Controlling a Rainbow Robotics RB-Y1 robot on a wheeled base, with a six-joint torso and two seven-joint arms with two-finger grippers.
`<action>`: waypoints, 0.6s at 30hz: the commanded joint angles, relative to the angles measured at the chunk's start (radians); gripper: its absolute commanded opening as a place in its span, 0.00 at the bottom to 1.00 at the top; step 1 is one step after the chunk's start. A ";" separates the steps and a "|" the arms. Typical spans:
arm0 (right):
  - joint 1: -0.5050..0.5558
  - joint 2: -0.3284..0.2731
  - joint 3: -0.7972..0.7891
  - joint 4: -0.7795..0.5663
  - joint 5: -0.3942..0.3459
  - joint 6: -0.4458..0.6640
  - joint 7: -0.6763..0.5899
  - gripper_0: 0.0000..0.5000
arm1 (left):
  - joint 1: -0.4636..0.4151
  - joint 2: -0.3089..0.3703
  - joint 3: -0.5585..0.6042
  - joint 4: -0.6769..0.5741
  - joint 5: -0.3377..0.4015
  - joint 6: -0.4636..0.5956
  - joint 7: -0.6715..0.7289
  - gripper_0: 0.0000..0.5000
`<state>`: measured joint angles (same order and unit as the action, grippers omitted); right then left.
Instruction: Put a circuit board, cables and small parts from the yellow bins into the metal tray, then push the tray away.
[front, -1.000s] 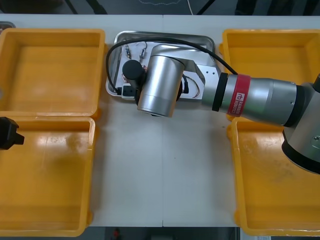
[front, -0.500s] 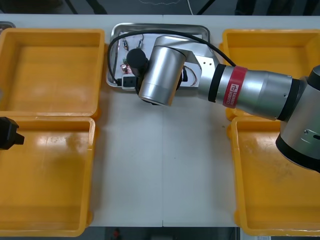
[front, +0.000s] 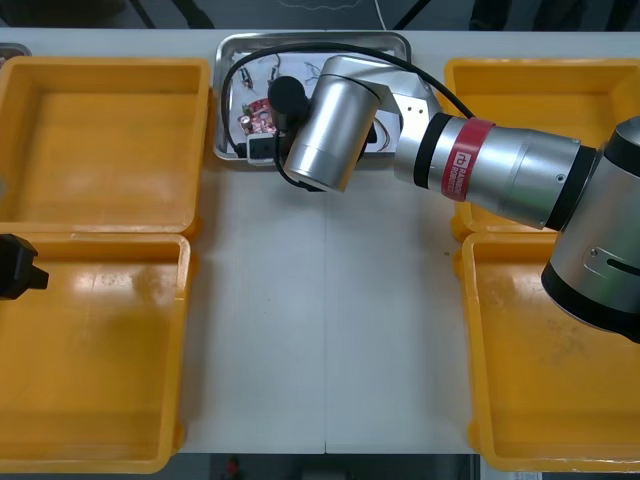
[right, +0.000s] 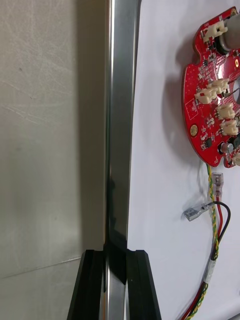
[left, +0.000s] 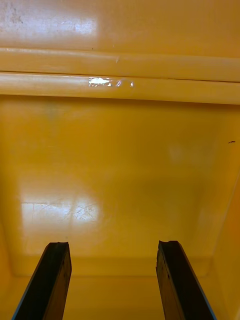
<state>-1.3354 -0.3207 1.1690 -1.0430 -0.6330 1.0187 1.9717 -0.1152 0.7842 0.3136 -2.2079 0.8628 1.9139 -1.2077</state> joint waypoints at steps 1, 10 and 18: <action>-0.059 0.019 -0.026 0.011 -0.007 -0.017 0.021 0.00 | 0.017 0.041 0.027 -0.029 0.007 0.006 -0.012 1.00; -0.059 0.019 -0.026 0.020 -0.008 0.000 0.032 0.76 | 0.017 0.041 0.027 -0.029 0.007 0.006 -0.012 1.00; -0.059 0.017 -0.111 -0.032 -0.065 0.153 0.026 1.00 | 0.017 0.041 0.027 -0.029 0.007 0.006 -0.012 1.00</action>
<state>-1.3419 -0.3190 1.1369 -1.0335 -0.6772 1.1293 1.9716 -0.1152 0.7842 0.3136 -2.2079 0.8628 1.9139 -1.2077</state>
